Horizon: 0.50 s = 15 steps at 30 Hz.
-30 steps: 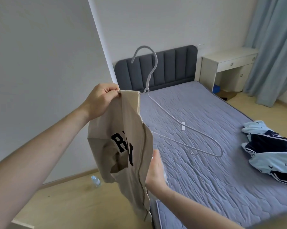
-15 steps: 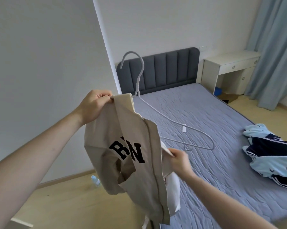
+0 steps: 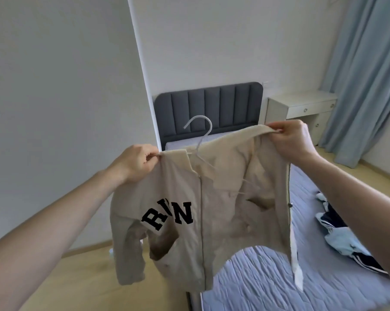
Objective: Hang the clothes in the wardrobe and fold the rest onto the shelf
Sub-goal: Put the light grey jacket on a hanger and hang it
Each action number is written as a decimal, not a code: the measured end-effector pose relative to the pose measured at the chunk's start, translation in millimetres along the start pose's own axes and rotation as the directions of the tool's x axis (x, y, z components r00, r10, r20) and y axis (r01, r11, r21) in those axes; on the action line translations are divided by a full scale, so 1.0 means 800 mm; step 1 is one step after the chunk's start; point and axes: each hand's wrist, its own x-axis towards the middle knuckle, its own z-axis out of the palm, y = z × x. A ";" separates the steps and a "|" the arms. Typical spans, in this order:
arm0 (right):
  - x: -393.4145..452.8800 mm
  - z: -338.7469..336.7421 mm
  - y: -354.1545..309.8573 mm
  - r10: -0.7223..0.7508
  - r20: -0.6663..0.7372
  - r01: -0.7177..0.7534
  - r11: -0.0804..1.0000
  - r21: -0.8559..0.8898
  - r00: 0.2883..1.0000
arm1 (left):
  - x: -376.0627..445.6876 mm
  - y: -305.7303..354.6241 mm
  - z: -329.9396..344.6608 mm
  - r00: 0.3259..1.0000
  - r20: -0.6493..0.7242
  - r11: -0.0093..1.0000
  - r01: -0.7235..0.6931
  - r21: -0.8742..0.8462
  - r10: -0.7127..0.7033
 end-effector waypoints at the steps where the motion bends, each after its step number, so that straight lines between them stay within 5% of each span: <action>1: 0.002 -0.006 -0.027 -0.026 -0.009 0.027 0.999 0.029 1.000 | 0.003 0.000 0.003 1.000 -0.014 0.999 0.025 0.028 -0.024; 5: -0.028 -0.013 -0.120 -0.124 0.198 0.101 0.987 0.123 0.972 | 0.017 0.011 0.005 0.988 -0.071 0.991 0.135 -0.013 -0.135; 10: -0.096 0.049 -0.119 -0.104 0.533 0.133 0.991 -0.016 0.840 | 0.019 0.029 0.001 0.979 -0.148 0.987 0.129 -0.096 -0.142; 15: -0.108 0.119 -0.063 -0.129 0.558 0.172 0.985 -0.025 0.820 | 0.020 0.055 0.009 0.973 -0.186 0.986 0.115 -0.122 -0.136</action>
